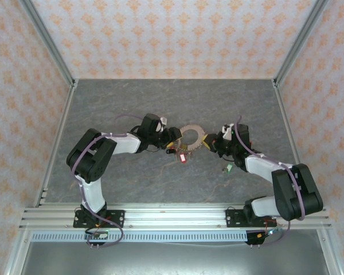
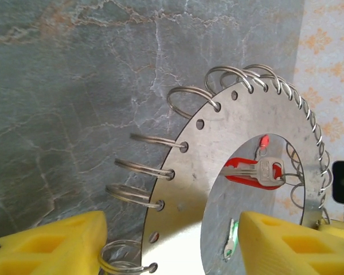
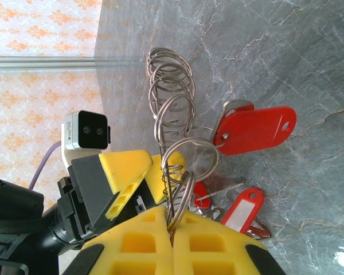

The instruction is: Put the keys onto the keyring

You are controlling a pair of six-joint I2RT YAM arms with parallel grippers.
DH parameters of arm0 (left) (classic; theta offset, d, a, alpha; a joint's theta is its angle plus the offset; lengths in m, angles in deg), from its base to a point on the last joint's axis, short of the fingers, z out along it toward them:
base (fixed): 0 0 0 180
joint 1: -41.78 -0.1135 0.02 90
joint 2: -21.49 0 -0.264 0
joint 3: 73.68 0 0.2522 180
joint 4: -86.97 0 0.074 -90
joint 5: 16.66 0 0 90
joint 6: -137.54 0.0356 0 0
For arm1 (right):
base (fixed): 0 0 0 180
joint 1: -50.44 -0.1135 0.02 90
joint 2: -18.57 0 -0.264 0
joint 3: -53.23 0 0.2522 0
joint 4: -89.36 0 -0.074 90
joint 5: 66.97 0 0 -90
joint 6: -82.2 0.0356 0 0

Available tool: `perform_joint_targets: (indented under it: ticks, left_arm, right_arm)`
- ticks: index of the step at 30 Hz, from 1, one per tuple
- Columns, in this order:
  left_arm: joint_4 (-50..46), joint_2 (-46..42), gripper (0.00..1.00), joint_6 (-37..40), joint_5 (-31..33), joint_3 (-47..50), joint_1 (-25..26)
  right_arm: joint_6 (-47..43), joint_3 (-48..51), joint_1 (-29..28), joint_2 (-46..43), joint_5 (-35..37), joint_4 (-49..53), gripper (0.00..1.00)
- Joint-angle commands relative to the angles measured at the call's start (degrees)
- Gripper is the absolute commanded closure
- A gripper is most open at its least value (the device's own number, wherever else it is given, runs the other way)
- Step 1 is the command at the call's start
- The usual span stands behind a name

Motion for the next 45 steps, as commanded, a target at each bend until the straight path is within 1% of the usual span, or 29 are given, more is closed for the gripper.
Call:
perform_joint_targets:
  ticks: [1,8,10,14,15,16,17,18,21,22,25,29,42,45]
  left_arm:
    - [5.02,0.51,0.42,-1.54,-3.09,0.33,-0.10]
    - [8.10,-0.35,0.52,-2.88,-4.36,0.54,-0.10]
    - [8.94,-0.69,0.53,-3.30,-4.56,0.70,-0.05]
    - [9.12,-1.84,0.50,-3.21,-4.52,0.88,-0.19]
    - [9.45,-2.08,0.48,-3.25,-4.70,1.00,-0.22]
    - [9.81,-2.33,0.43,-3.42,-4.73,1.09,-0.20]
    - [9.87,-2.70,0.34,-3.51,-4.63,1.18,-0.24]
    - [9.62,-3.01,0.31,-3.40,-4.40,1.23,-0.20]
    - [8.59,-4.31,0.27,-3.41,-2.88,1.69,-0.28]
    - [7.75,-4.91,0.23,-3.34,-1.79,1.91,-0.28]
    - [6.25,-6.33,0.22,-3.06,0.66,2.62,-0.61]
    - [8.60,-7.30,0.28,-4.76,1.95,3.89,-0.90]
    - [11.67,-8.23,0.61,-6.37,0.72,3.87,-0.99]
    - [11.66,-9.04,0.66,-6.37,0.70,3.86,-1.03]
  right_arm:
    - [1.06,-0.82,0.20,0.13,-2.08,-4.72,0.95]
    - [0.96,-0.90,0.20,0.48,-2.82,-5.07,0.95]
    - [1.02,-0.90,0.25,0.39,-2.83,-5.02,0.94]
    - [1.36,-1.08,0.20,-0.14,-2.63,-5.23,0.95]
    - [1.50,-1.08,0.20,-0.29,-2.74,-5.40,0.95]
    - [1.54,-1.20,0.20,-0.40,-2.73,-5.38,0.95]
    - [1.63,-1.17,0.21,-0.61,-2.68,-5.40,0.95]
    - [1.60,-1.23,0.20,-0.76,-2.58,-5.34,0.95]
    - [1.81,-1.41,0.20,-1.31,-2.54,-5.11,0.95]
    - [1.88,-1.56,0.20,-1.38,-2.65,-5.02,0.95]
    - [2.03,-1.60,0.20,-2.00,-2.72,-4.87,0.95]
    - [1.98,-1.78,0.20,-2.42,-3.21,-4.59,0.95]
    - [2.38,-2.05,0.20,-2.69,-3.07,-4.89,0.94]
    - [2.59,-2.13,0.20,-2.72,-2.46,-5.10,0.94]
